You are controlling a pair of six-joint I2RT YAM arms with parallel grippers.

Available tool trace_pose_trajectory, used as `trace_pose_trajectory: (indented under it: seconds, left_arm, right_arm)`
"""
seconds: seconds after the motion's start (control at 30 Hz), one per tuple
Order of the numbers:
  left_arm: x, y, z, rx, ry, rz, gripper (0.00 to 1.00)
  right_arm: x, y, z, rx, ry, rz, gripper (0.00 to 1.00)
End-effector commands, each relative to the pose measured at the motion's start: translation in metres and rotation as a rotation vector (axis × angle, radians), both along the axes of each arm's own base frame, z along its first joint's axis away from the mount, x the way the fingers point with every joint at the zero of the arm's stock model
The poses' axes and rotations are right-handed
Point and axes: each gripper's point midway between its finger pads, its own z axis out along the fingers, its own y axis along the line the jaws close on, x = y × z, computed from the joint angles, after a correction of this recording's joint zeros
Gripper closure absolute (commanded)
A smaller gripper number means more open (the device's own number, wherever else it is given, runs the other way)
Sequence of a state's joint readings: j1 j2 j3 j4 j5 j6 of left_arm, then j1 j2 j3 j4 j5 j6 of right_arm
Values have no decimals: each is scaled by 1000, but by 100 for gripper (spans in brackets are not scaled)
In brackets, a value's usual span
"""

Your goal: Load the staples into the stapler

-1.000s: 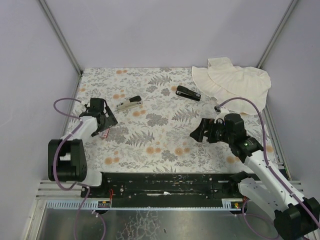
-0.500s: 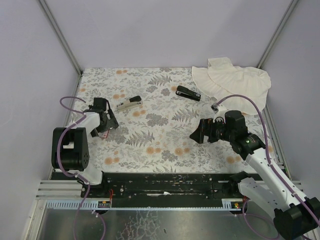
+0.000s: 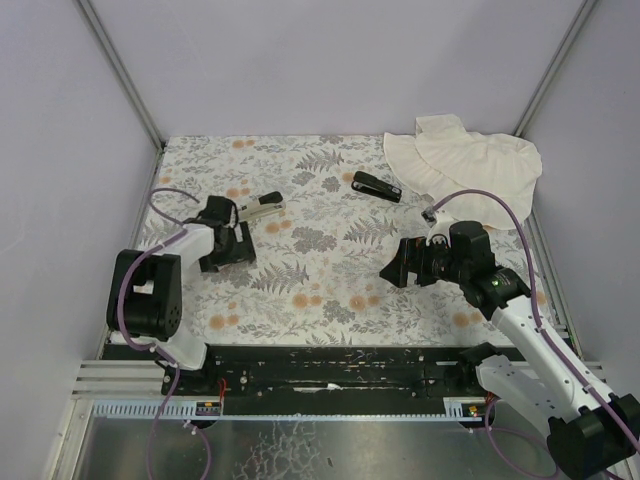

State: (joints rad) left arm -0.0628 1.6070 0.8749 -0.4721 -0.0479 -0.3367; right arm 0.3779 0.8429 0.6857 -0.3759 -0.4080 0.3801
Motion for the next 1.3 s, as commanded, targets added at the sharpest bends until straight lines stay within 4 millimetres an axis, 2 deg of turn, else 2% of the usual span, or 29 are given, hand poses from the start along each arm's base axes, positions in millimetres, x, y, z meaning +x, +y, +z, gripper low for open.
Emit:
trace_pose_trajectory:
  seconds: [0.0,0.2,0.37,0.5,0.73,1.0,1.1,1.27]
  left_arm:
    - [-17,-37,-11,-15,71,-119,1]
    - [-5,-22,-11,66,69,-49,2]
    - [2,-21,-10,-18,30,61,7]
    - [12,-12,-10,-72,-35,204,18]
    - [21,16,-10,23,-88,341,31]
    - [25,34,-12,84,-79,349,41]
    - [26,32,-14,77,-73,325,47]
    - [26,23,-13,47,-73,253,50]
  right_arm:
    - [8,4,18,8,-44,13,3]
    - [10,5,19,12,-46,18,4]
    - [10,6,19,9,-53,26,4]
    - [11,6,18,6,-54,34,5]
    - [11,9,22,11,-64,56,5]
    - [11,10,22,10,-63,64,5]
    - [11,10,21,9,-62,66,5]
    - [10,10,20,8,-60,72,6]
